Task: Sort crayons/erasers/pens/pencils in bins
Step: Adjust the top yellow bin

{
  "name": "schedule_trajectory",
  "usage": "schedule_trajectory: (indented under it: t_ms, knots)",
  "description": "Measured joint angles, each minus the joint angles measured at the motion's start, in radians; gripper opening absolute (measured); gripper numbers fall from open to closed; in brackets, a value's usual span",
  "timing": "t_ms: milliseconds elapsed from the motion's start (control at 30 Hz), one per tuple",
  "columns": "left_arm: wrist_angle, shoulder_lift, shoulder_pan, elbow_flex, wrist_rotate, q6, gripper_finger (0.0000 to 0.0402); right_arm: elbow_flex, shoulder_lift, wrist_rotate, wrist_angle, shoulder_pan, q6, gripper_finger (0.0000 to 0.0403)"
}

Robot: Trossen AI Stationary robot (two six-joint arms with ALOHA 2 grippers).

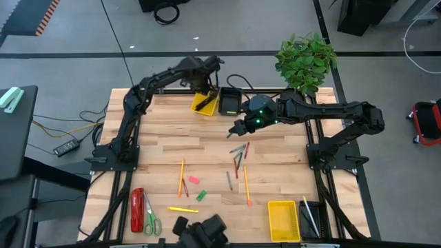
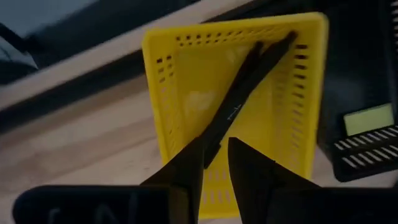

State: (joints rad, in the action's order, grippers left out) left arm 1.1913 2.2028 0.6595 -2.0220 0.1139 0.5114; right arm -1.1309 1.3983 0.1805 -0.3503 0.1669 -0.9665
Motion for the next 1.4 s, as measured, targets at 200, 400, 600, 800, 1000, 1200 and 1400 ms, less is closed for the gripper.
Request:
schedule_trajectory:
  t_ms: [200,400,600,800,1000,1200,1400]
  knots:
    - [0.019,0.024,0.010,0.002,-0.029,-0.007,0.0081,0.000,0.000,0.019,-0.002,0.000,-0.014,0.0127]
    - [0.026,0.063,-0.046,0.001,-0.029,0.001,0.0073,0.000,0.000,0.021,-0.002,0.000,-0.014,0.0127]
    - [0.040,0.090,-0.082,0.002,0.041,0.003,0.0069,0.000,0.000,0.038,0.000,0.000,-0.031,0.0127]
    - [0.085,0.090,-0.085,0.002,0.110,0.026,0.0069,0.000,0.000,0.060,0.000,0.000,-0.038,0.0127]
    - [0.125,0.103,-0.078,0.002,0.112,-0.005,0.0068,0.000,0.000,0.060,0.000,-0.018,-0.040,0.0127]
    - [0.147,0.102,-0.080,0.005,0.077,-0.011,0.0070,0.000,0.000,0.055,0.000,-0.040,-0.040,0.0127]
    - [0.145,0.102,-0.091,0.103,0.056,-0.027,0.0071,0.000,0.000,0.050,0.001,-0.045,-0.049,0.0127]
